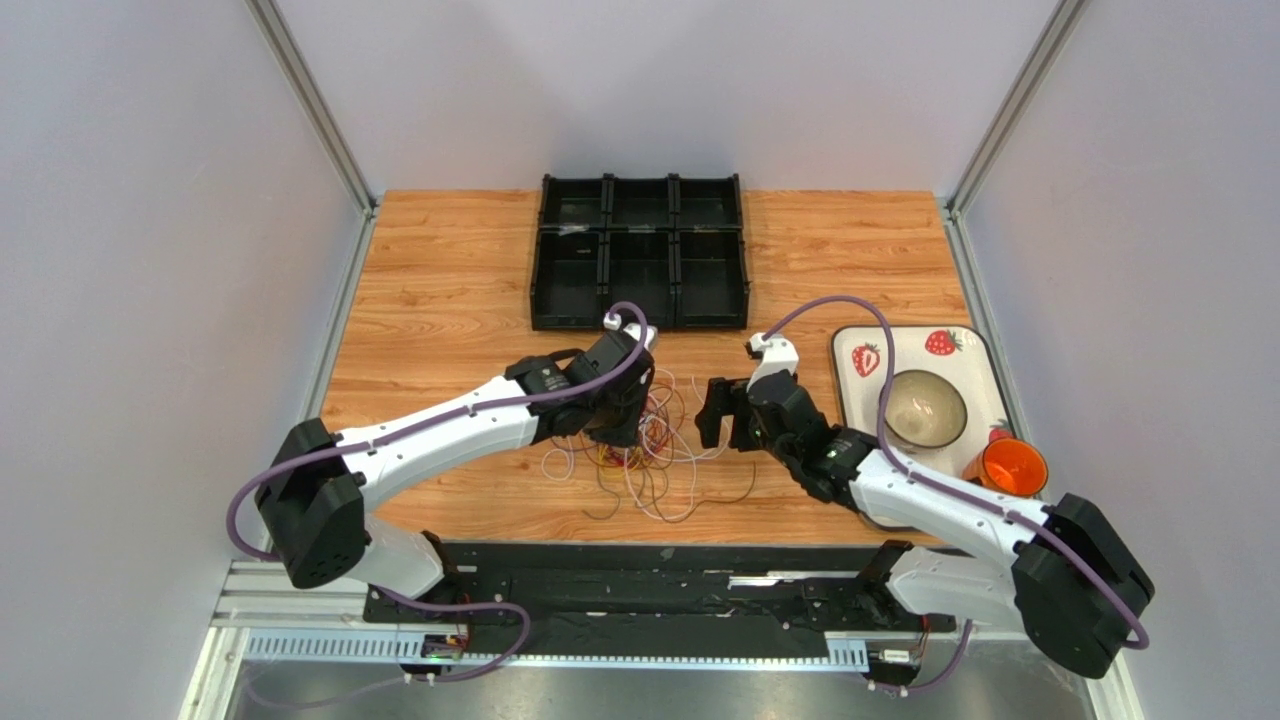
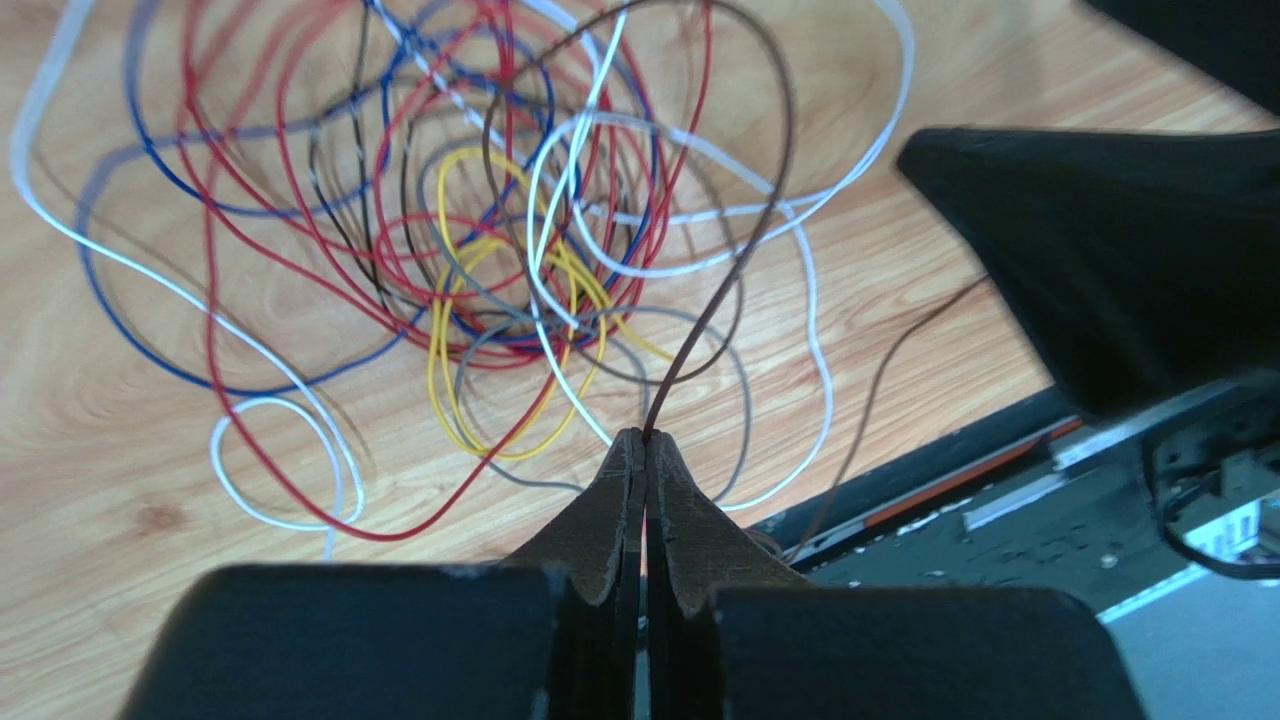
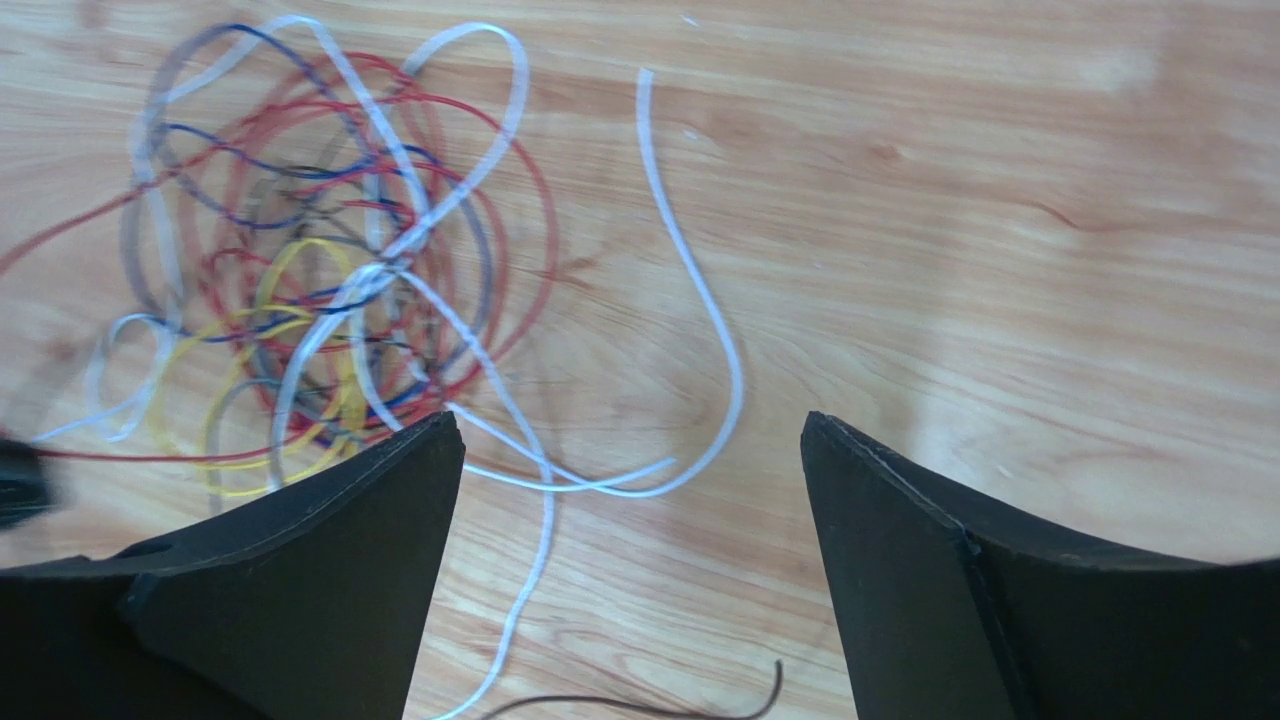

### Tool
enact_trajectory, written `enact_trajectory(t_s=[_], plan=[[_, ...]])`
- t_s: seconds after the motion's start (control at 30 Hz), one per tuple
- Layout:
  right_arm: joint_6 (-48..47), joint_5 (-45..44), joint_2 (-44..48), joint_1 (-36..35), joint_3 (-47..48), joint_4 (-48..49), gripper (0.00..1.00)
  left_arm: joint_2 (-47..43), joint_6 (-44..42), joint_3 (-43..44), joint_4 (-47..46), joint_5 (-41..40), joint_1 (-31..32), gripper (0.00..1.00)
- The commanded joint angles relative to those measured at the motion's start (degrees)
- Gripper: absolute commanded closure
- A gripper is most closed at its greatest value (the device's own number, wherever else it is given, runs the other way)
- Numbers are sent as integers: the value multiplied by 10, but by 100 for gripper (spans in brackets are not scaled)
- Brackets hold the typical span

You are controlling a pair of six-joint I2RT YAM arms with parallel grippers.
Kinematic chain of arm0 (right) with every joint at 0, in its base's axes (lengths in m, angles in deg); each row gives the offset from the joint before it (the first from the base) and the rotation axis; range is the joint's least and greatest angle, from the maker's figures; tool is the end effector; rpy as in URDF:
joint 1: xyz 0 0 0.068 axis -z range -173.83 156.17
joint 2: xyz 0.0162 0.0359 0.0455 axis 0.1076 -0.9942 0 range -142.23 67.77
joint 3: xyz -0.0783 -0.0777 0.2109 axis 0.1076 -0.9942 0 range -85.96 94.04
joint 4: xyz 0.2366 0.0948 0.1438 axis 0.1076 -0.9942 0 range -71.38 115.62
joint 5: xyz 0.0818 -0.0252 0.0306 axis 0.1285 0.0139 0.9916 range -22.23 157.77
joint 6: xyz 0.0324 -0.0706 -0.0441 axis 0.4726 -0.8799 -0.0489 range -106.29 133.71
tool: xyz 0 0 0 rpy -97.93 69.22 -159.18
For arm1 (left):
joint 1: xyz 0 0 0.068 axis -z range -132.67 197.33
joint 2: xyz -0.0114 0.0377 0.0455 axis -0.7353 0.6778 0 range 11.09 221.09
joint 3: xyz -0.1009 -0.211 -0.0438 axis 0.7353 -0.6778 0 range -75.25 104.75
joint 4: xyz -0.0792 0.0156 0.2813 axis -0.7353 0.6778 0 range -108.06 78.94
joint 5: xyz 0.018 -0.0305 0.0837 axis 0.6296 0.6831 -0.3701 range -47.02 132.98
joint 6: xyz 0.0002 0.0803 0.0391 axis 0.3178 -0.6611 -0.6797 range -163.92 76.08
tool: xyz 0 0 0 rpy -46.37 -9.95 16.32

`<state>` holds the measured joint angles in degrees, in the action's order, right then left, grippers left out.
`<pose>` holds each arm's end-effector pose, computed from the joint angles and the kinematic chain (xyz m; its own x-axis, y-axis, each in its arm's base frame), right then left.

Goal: Untangle the cables

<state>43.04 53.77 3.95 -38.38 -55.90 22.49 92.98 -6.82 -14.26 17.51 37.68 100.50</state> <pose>0.2307 0.2002 0.1225 -0.6388 0.0379 -0.7684 -0.2639 0.9274 0.2651 0.2179 -0.2786 0.1682 -0.8608 0.1475 -0.4870 0.3098 0.9111 -0.2717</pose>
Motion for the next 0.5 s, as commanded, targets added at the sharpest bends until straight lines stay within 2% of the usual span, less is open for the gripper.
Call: enact_trajectory(t_s=[0.0,0.2,0.47], plan=[[30,-84,-31,1,38,-67,13,-16,-36,120,44,-42,2,100],[67,-125,-50,5,33,-73,14,-8,-82,257,161,-128,2,100],[79,-134,-15,7,0,-58,15,-3,-142,373,186,-260,-5,100]])
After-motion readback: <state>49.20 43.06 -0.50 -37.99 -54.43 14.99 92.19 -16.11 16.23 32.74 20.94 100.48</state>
